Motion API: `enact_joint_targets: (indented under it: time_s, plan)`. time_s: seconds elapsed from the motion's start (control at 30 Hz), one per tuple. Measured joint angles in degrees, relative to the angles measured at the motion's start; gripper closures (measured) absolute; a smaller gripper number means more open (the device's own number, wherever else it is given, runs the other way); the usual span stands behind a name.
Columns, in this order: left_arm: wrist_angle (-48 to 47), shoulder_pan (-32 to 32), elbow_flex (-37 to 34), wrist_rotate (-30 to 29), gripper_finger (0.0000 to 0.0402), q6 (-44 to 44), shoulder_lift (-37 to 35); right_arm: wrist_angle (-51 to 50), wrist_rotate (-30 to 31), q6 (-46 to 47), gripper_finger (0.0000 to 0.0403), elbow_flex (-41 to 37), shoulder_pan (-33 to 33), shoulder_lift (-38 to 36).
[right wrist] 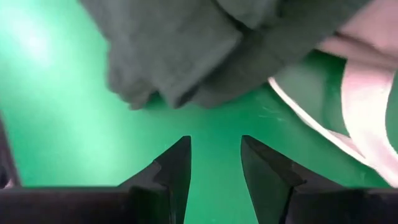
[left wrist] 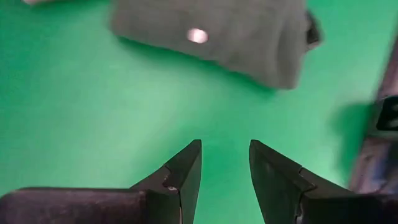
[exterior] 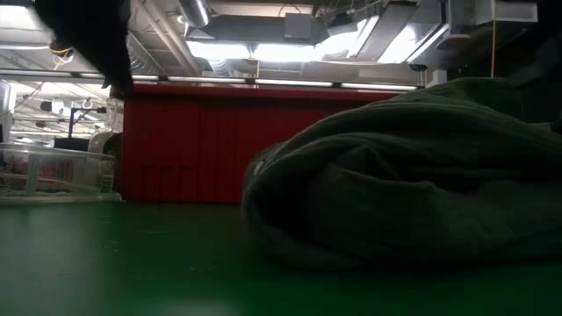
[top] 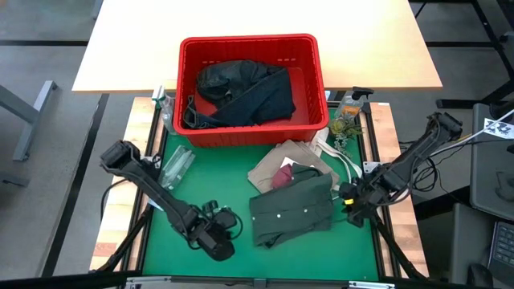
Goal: Fold laundry
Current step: Stack the folded green polo shirt on top of the folded pink underwear
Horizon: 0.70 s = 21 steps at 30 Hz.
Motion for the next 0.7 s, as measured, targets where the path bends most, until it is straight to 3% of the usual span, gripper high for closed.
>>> enact_joint_targets:
  time_s: [0.27,0.37,0.53,0.7]
  plan:
    - [51.5,0.0,-21.5,-2.7,0.0273,-4.4,-0.9,6.9,3.4,6.6,0.0262,-5.4,0.0,0.1]
    - [64.8,0.5,-27.6,-6.1,0.0273,-9.7,-0.9,8.0,4.9,8.6,0.0262,-6.3,0.0,0.1]
    - [68.6,1.1,-31.1,-7.1,0.0273,-17.4,-0.9,11.4,6.6,15.2,0.0262,-9.0,0.0,0.1]
    - [68.1,1.9,-31.2,-7.1,0.0273,-17.3,-0.9,17.2,7.0,18.8,0.0262,-12.2,0.0,0.1]
